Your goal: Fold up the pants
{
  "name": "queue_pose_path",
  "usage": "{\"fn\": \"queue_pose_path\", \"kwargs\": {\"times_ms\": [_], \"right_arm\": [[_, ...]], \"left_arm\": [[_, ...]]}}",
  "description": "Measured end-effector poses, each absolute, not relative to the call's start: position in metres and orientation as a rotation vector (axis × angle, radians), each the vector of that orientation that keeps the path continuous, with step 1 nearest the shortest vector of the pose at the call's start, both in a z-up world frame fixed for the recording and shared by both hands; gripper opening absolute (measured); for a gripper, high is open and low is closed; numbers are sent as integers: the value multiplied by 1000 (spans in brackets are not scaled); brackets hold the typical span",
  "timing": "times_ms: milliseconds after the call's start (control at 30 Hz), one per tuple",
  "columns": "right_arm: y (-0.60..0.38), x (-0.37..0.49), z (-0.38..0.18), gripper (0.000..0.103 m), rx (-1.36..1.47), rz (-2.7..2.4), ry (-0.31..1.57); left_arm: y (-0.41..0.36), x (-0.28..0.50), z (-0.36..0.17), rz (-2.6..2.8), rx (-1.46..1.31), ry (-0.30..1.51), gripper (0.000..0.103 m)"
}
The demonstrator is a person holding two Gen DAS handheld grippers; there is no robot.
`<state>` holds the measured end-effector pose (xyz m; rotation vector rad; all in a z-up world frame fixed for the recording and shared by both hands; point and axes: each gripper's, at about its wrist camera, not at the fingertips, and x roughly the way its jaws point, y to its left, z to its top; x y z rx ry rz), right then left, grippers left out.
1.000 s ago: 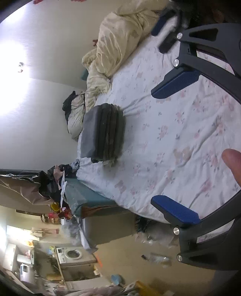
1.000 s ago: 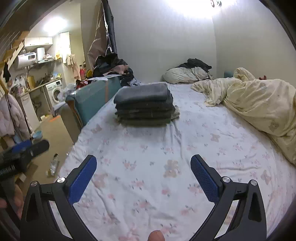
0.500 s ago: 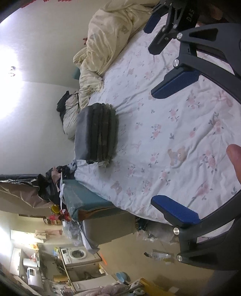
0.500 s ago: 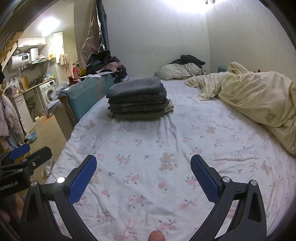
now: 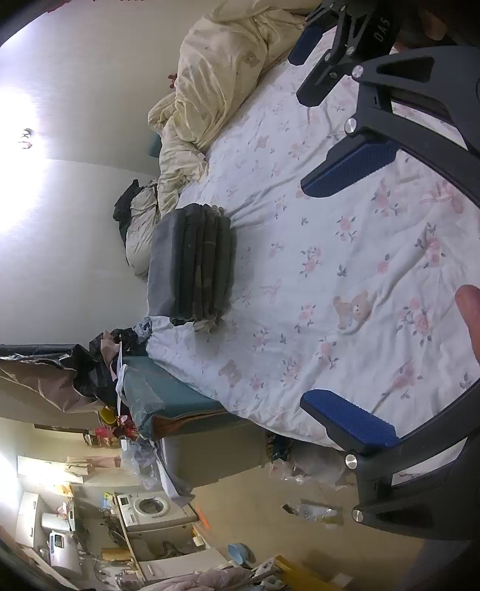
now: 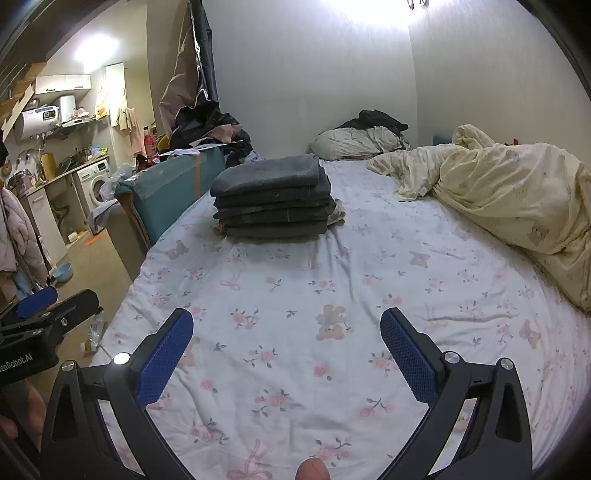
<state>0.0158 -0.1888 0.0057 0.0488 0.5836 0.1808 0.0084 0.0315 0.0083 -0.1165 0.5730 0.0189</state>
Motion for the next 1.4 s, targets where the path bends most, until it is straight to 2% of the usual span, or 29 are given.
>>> {"fn": "queue_pose_path", "kwargs": {"times_ms": [1400], "right_arm": [[-186,15,10,103,33,187,570]], "left_arm": [[33,4,10,28,-103,558,103]]}}
